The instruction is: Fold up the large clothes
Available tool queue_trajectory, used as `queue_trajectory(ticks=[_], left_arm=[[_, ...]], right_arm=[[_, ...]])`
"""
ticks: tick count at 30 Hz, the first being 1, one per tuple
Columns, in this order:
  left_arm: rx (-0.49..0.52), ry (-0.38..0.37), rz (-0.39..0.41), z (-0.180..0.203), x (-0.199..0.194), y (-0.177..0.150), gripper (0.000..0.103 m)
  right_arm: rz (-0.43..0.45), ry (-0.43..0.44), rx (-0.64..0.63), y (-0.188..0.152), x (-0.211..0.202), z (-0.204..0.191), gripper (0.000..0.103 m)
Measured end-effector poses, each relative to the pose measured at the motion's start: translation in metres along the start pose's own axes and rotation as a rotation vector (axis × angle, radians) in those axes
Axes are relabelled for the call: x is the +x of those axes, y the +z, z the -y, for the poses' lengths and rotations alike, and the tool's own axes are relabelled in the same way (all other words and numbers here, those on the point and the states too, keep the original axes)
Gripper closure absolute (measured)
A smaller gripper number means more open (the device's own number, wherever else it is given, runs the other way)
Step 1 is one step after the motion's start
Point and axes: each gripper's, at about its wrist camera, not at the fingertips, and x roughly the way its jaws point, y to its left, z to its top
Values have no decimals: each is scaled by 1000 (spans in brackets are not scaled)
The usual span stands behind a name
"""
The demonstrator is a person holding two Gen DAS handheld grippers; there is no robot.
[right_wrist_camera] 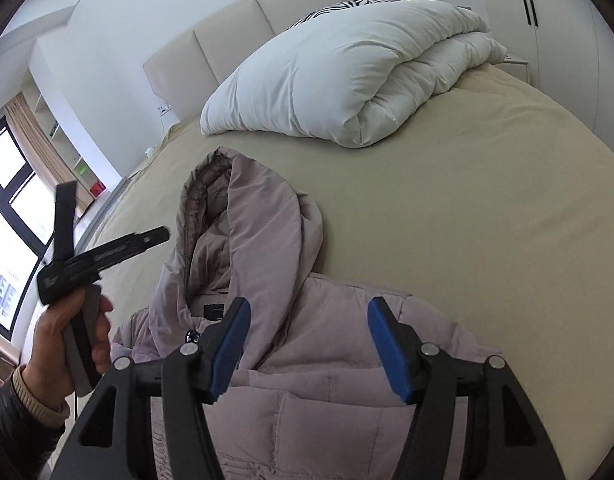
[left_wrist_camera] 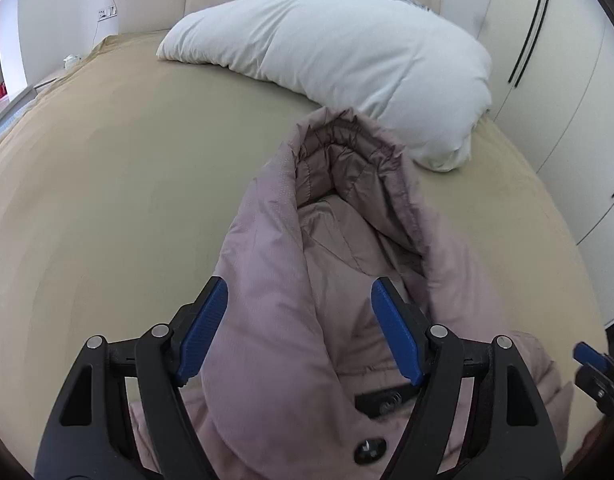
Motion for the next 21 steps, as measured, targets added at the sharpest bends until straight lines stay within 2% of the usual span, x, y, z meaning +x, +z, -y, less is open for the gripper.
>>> queue_trajectory(ticks=[2, 4, 6, 7, 9, 10, 13, 17, 21], left_arm=[[-50, 11, -20, -8, 24, 7, 30], [-56, 28, -45, -13, 43, 12, 30], [-69, 13, -47, -22, 52, 18, 42], [-87, 3, -39, -28, 51, 20, 51], [-134, -44, -39, -43, 51, 19, 63], [-130, -52, -44, -46, 52, 16, 71], [-82, -42, -39, -41, 51, 16, 86], [-59, -47, 29, -42, 23, 7, 92], [-12, -22, 77, -36, 1, -4, 97]], right_arm=[[-9, -12, -27, 7, 11, -5, 38], [-11, 1, -36, 15, 22, -8, 38], [-19, -1, -52, 24, 35, -16, 38], [-21, -3, -60, 29, 43, -19, 38], [-21, 1, -69, 40, 59, -26, 35], [-20, -4, -71, 46, 68, -30, 32], [-27, -7, -36, 65, 99, -40, 30], [-60, -40, -81, 85, 140, -69, 27], [-94, -163, -123, 97, 182, -83, 28]])
